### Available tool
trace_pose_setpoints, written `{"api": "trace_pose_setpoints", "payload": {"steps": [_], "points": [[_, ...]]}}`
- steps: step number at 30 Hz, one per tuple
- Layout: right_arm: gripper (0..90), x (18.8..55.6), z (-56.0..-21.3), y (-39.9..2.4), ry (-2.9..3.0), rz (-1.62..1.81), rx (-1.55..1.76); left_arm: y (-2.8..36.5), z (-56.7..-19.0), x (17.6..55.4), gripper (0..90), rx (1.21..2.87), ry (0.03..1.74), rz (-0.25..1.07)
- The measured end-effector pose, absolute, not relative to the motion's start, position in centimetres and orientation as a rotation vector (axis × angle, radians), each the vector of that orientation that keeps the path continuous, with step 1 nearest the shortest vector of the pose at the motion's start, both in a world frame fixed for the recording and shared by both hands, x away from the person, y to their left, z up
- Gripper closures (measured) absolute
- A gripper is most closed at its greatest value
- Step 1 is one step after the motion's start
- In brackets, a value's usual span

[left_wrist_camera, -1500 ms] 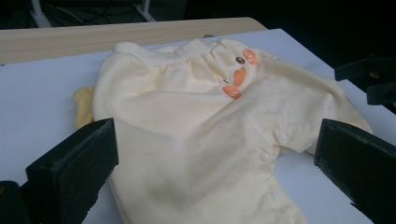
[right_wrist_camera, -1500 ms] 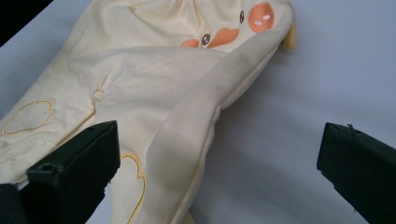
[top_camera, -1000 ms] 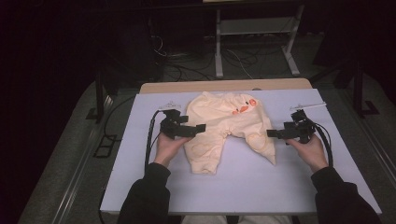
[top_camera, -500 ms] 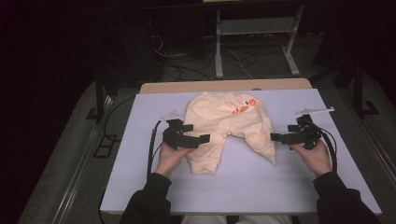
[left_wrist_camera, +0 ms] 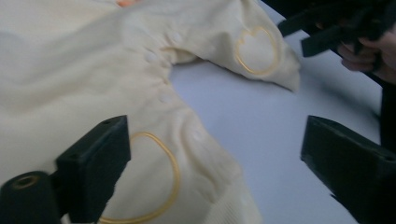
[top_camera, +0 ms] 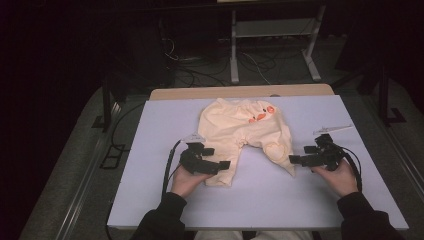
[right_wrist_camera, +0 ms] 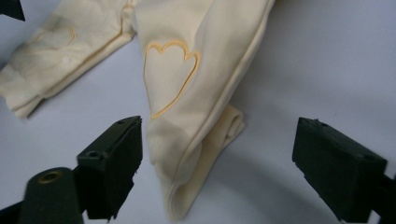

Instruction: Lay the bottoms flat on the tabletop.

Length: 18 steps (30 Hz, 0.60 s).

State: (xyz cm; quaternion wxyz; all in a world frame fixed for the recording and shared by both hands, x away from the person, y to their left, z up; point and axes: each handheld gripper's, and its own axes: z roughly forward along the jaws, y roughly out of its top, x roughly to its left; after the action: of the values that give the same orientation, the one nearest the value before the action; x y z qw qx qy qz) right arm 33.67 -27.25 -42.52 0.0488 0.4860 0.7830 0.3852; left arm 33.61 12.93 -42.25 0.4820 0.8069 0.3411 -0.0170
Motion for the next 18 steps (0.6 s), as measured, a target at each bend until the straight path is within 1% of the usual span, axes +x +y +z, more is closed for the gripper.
{"api": "trace_pose_setpoints", "payload": {"steps": [1,5,7,8,13,15,18], "points": [[19.8,33.6,-42.6,-27.2,2.402,1.166,1.484,12.6,-42.3,33.4,12.8,1.99,0.813,-0.047],[33.1,33.4,-42.9,-26.8,2.494,1.144,1.474,11.5,-42.6,32.6,13.0,2.055,0.77,-0.038],[42.0,33.2,-43.1,-26.6,2.525,1.142,1.469,11.2,-42.7,32.5,13.1,2.078,0.769,-0.018],[44.9,33.2,-43.2,-26.5,2.536,1.137,1.465,11.0,-42.9,32.5,13.1,2.096,0.768,0.008],[57.7,32.9,-43.2,-26.2,2.583,1.129,1.447,10.1,-43.4,32.4,14.1,2.173,0.776,0.056],[60.5,32.8,-43.3,-26.0,2.588,1.113,1.444,9.5,-43.6,32.4,14.7,2.221,0.763,0.068],[67.2,32.9,-43.4,-25.7,2.6,1.081,1.439,8.7,-43.9,32.2,17.8,2.293,0.766,0.127]]}}
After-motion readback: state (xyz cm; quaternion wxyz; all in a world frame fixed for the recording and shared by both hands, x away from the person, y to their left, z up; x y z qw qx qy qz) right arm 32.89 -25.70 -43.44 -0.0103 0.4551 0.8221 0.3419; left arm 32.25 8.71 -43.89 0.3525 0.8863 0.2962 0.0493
